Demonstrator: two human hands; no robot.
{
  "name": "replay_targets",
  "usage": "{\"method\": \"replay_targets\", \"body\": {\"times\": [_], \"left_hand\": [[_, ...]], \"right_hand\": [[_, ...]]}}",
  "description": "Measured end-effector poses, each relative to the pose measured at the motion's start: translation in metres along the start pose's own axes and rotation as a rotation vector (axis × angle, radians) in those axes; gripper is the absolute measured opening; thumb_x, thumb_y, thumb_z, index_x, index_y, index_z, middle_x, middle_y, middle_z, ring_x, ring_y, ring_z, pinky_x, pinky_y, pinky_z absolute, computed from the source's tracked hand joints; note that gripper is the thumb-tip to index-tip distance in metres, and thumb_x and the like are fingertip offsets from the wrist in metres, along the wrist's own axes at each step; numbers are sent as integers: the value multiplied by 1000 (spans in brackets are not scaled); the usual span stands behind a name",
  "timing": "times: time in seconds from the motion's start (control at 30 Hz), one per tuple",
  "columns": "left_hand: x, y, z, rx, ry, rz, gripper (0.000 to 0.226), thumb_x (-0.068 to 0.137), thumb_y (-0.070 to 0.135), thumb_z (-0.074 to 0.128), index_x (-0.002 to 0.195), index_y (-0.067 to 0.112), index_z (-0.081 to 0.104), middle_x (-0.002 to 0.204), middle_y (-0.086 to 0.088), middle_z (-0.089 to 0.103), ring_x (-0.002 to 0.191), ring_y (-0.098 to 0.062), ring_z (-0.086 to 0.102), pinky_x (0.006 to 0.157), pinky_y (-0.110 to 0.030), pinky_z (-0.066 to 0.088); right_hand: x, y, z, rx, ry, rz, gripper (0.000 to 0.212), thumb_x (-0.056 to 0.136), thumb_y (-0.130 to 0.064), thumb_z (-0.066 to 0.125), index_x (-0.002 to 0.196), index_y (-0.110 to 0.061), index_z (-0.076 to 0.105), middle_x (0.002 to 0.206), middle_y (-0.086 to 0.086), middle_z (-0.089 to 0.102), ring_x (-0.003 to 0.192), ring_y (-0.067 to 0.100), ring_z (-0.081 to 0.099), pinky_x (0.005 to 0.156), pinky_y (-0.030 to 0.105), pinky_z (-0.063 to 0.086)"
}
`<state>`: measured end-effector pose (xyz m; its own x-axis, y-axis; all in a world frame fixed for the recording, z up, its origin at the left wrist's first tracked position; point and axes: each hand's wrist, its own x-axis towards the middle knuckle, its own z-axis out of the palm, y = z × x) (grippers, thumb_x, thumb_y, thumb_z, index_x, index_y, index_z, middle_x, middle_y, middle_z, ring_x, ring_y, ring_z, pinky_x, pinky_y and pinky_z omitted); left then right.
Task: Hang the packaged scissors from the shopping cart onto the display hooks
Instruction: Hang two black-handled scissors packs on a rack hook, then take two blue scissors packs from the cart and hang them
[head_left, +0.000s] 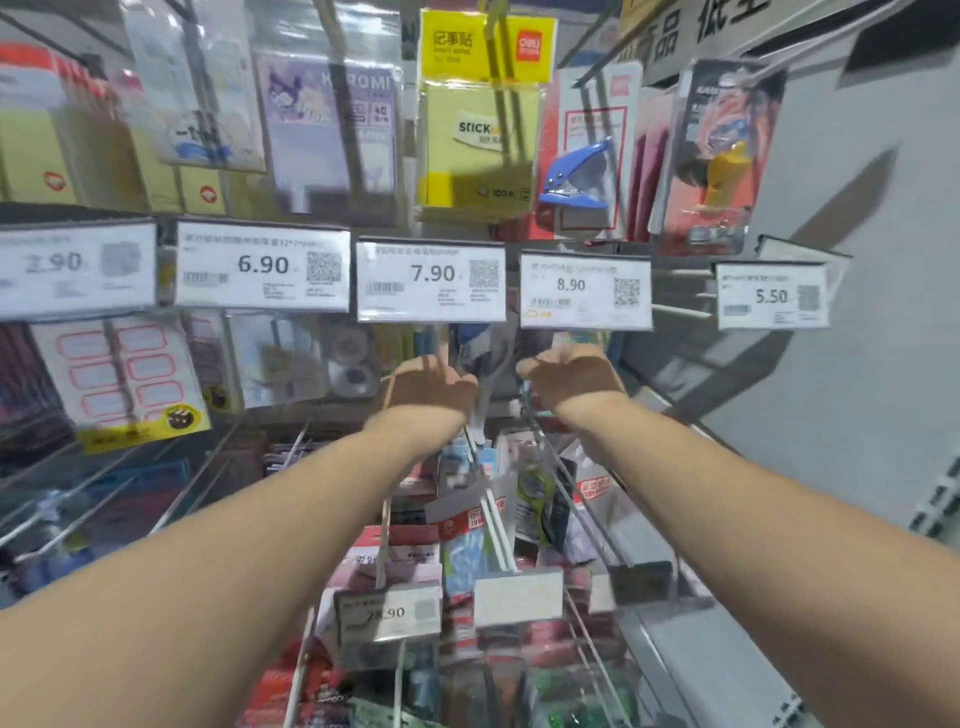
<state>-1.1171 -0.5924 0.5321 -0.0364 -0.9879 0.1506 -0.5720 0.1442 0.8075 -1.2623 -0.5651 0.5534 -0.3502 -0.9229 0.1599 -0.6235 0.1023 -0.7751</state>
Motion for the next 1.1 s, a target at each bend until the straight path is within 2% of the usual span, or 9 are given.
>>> {"method": "replay_targets", "body": {"times": [0.13,0.4,0.53,0.6,0.67,0.73,0.8,0.9,1.1], "left_hand": [[-46,-10,-26,209,-68,-22,41,88,47,50,103,13,68,112,-14,69,104,-35,64,90,-33,52],[-149,-11,-115,433,97,174,33,85,53,52,104,28,63,107,2,68,100,-28,64,85,-39,54],[-210,-20,-169,640,200,255,37,85,54,48,104,25,61,107,1,64,99,-26,62,80,-40,54],[-246,-28,-200,821,265,291,36,86,52,47,94,21,64,102,-1,64,99,-27,59,81,-40,51],[-286,-35,-235,1063,288,223,42,86,50,44,78,18,68,91,-3,66,95,-27,56,84,-42,43],[-325,-46,-270,1188,274,69,44,88,45,42,58,16,54,76,-2,65,84,-26,58,85,-43,36],[-365,-62,-305,1199,281,-40,41,88,39,45,54,17,39,71,-3,64,72,-27,59,75,-38,37],[-428,-93,-362,1141,352,-174,39,91,41,46,63,15,45,73,-4,62,71,-29,62,60,-31,45],[-567,-175,-486,1035,519,-392,25,88,44,49,98,23,57,100,-4,64,95,-32,66,74,-37,52]], "right_hand": [[-56,6,-8,102,21,11,25,74,-32,65,79,-8,71,77,9,72,76,31,69,77,50,65],[-170,-38,-21,-163,-81,-347,8,86,-26,68,78,-25,68,70,-12,67,69,6,62,63,9,43],[-219,-73,-14,-217,-160,-571,8,86,-32,68,91,-26,70,85,-11,71,86,15,66,79,29,50],[-250,-93,-8,-284,-178,-722,16,85,-38,66,79,-24,64,76,-11,64,79,17,62,79,35,51],[-283,-115,3,-400,-199,-855,39,87,-45,61,60,-21,46,61,-6,53,65,18,52,78,37,42],[-320,-142,21,-502,-239,-958,53,92,-48,55,53,-18,34,51,-2,43,55,16,43,78,37,33],[-357,-170,45,-472,-349,-1038,54,94,-43,54,53,-16,32,48,-1,39,51,19,40,70,37,39],[-415,-218,87,-345,-557,-1170,47,92,-44,60,58,-19,39,52,1,45,56,24,48,62,42,47],[-548,-313,190,-171,-774,-1430,20,90,-39,63,85,-19,59,79,-3,57,75,18,52,66,34,41]]}}
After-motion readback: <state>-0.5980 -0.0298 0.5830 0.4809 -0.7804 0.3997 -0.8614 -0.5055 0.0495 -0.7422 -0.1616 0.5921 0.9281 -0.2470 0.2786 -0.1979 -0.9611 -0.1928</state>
